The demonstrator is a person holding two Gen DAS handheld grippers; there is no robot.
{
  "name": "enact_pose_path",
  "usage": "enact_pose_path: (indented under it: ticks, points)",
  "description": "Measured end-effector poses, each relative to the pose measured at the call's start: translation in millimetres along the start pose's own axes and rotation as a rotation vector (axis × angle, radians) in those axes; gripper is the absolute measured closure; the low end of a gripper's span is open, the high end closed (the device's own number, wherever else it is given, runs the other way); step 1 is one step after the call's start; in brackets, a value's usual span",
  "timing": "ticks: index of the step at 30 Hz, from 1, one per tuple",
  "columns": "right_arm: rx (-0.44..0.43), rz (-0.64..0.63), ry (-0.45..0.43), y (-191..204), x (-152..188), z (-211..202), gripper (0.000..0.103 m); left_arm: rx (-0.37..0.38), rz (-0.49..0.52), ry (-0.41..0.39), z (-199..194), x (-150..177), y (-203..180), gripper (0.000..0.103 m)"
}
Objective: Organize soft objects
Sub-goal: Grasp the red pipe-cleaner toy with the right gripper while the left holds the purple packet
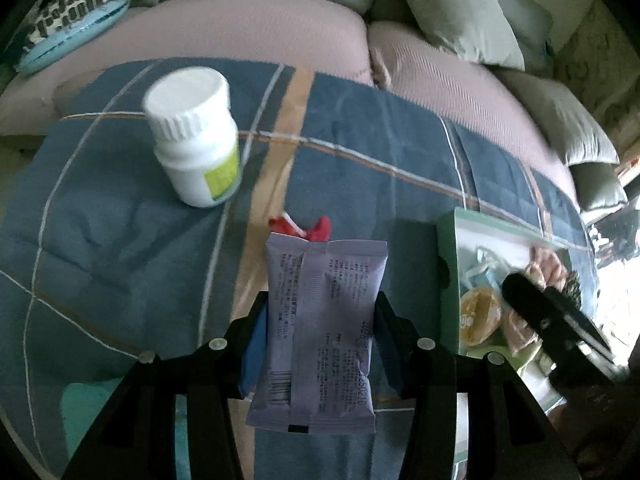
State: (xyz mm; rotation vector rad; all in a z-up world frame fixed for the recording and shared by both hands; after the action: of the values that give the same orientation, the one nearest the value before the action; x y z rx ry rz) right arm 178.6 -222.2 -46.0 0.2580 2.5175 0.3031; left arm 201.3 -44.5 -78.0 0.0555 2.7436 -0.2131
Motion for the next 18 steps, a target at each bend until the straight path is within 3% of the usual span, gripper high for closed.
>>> enact_pose_path:
  ticks: [4,11,18]
  points:
    - [-0.022,-0.028,0.009,13.6,2.8,4.8,0.002,-0.001,-0.05,-0.04,-13.0,-5.4,13.2,0.052]
    - [-0.082,-0.154,0.022,58.8,6.4,15.4,0.002,-0.096,-0.204,-0.147,-32.9,-17.4,64.8,0.052]
    - [-0.133,-0.253,0.05,98.8,12.6,37.0,0.007,-0.135,-0.306,-0.158,-36.7,-15.2,99.6,0.052]
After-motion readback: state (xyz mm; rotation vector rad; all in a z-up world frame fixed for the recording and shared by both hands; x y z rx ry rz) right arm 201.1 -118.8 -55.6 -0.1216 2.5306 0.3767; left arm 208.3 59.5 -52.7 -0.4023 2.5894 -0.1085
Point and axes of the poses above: each gripper's, at about its wrist camera, not at the fingertips, and z roughly the way its jaws point, y to its left, x to its underside, the point moved 5 cm from there along z, roughly the way its jaws point, and after that the axes turned 5 degrees about -x, right-handed, at the moved point
